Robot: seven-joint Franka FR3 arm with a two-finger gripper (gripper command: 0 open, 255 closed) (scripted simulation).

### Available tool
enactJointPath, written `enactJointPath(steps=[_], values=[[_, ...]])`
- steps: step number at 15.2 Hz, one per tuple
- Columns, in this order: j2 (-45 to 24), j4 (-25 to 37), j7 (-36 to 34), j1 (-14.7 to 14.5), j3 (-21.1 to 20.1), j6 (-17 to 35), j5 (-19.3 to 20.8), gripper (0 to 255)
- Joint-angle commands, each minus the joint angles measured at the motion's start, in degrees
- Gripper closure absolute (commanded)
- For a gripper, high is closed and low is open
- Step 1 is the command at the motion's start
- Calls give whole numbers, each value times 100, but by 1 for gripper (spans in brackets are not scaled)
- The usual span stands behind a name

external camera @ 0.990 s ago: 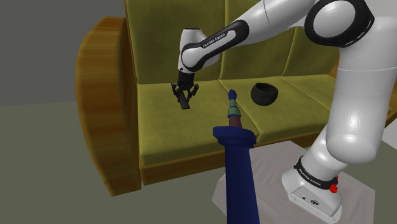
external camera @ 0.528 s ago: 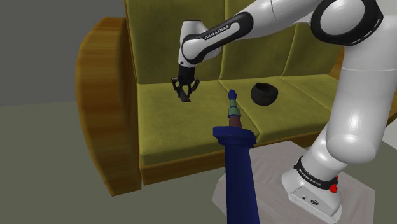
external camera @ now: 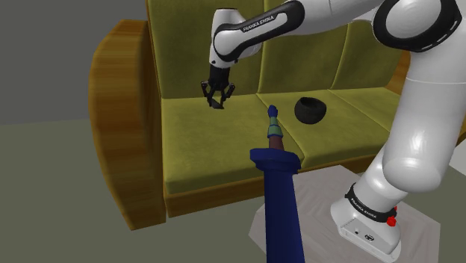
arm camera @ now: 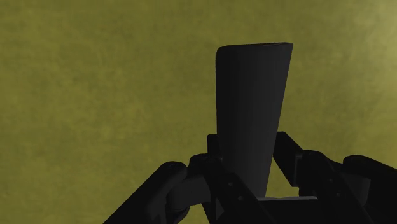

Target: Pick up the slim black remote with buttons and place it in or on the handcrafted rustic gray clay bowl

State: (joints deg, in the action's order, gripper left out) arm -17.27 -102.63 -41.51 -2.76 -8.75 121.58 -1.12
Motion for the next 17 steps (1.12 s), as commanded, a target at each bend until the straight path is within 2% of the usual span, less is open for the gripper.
enactJointPath(steps=[1,17], values=[[63,83,-3,2,-4,-146,-7,255],[350,933,-32,11,-17,-1280,-38,255]])
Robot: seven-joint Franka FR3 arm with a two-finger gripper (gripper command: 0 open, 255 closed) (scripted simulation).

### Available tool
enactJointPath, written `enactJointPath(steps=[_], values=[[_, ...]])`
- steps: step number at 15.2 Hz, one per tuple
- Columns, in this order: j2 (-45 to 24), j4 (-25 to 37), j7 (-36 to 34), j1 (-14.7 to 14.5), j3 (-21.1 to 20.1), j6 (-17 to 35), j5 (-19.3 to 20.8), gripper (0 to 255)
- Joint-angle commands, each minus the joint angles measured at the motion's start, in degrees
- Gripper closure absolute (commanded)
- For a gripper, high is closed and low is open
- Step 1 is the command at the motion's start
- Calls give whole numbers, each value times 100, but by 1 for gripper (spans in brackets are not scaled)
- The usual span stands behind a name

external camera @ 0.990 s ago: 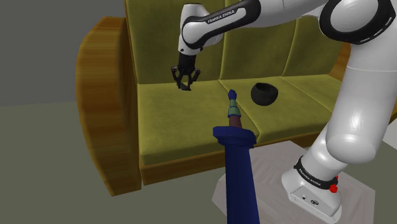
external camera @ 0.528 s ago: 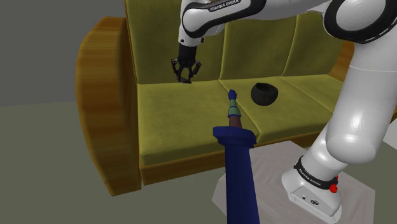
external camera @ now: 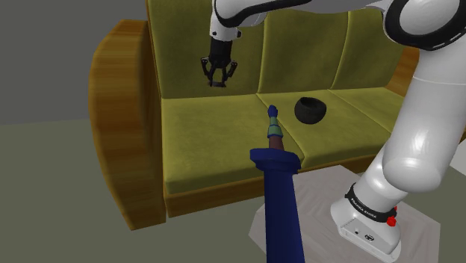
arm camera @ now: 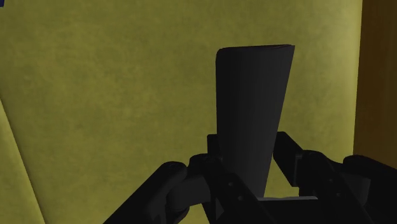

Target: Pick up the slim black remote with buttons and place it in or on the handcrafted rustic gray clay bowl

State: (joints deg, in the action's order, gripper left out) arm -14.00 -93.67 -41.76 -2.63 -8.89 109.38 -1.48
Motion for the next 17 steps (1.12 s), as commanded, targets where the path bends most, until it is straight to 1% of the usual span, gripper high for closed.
enactJointPath(steps=[1,3,6,10,17], values=[[31,103,-10,-3,-3,-135,-2,255],[39,173,-13,-3,-4,-212,-2,255],[614,-605,295,193,86,-18,-119,255],[1311,-1494,731,417,255,153,-240,255],[2381,-2738,1523,765,661,276,-313,255]])
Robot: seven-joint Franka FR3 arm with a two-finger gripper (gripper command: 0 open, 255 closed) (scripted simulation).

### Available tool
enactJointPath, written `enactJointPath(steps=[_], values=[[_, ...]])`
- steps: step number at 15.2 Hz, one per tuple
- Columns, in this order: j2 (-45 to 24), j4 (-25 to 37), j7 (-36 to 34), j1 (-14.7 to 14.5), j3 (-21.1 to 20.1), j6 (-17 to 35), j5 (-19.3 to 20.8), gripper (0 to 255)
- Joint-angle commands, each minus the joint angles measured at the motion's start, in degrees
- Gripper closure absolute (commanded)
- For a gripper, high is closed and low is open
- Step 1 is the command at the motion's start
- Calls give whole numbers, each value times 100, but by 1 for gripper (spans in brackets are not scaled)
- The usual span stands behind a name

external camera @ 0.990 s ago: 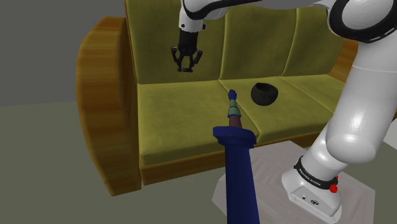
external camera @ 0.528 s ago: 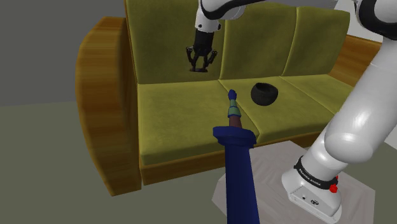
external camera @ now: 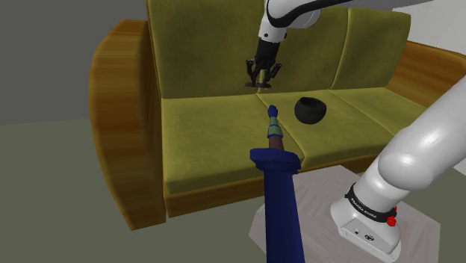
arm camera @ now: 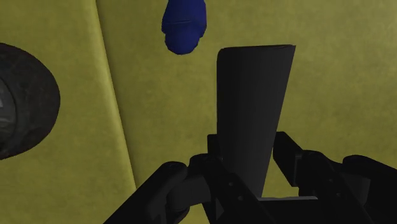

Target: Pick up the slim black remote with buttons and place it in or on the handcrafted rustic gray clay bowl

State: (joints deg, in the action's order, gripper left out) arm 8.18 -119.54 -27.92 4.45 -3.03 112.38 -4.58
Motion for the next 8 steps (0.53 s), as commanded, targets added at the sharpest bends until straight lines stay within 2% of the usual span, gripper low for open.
enactJointPath(steps=[1,8], values=[[302,-301,254,106,143,-20,3,255],[1169,-1170,1066,471,676,-72,165,255]])
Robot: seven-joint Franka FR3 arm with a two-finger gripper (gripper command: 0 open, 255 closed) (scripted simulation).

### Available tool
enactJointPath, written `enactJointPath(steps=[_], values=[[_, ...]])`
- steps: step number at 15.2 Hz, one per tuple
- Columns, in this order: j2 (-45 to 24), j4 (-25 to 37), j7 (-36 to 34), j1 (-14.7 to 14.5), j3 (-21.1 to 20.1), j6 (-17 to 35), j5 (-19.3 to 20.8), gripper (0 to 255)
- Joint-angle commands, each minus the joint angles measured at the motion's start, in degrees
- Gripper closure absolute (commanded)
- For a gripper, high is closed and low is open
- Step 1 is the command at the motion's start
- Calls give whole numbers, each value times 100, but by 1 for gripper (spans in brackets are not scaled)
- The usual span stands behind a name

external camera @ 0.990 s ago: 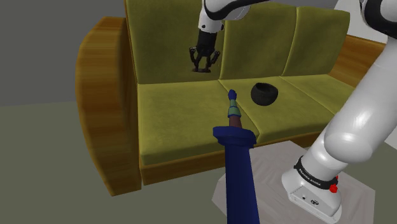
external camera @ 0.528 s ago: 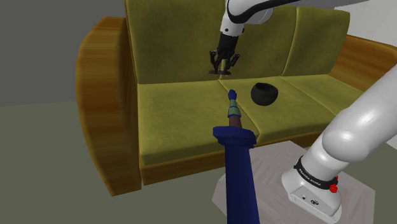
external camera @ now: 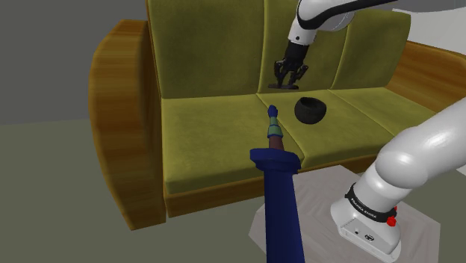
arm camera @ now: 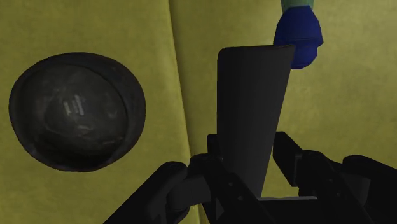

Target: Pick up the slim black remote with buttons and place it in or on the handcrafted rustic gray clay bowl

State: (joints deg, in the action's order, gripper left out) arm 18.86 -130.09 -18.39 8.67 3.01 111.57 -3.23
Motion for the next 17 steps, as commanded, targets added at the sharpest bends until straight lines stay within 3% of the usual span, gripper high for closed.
enactJointPath(steps=[1,11,17], values=[[210,-213,231,105,155,-7,68,255],[1048,-862,1564,799,1158,-232,661,255],[934,-1241,1597,803,1210,259,672,255]])
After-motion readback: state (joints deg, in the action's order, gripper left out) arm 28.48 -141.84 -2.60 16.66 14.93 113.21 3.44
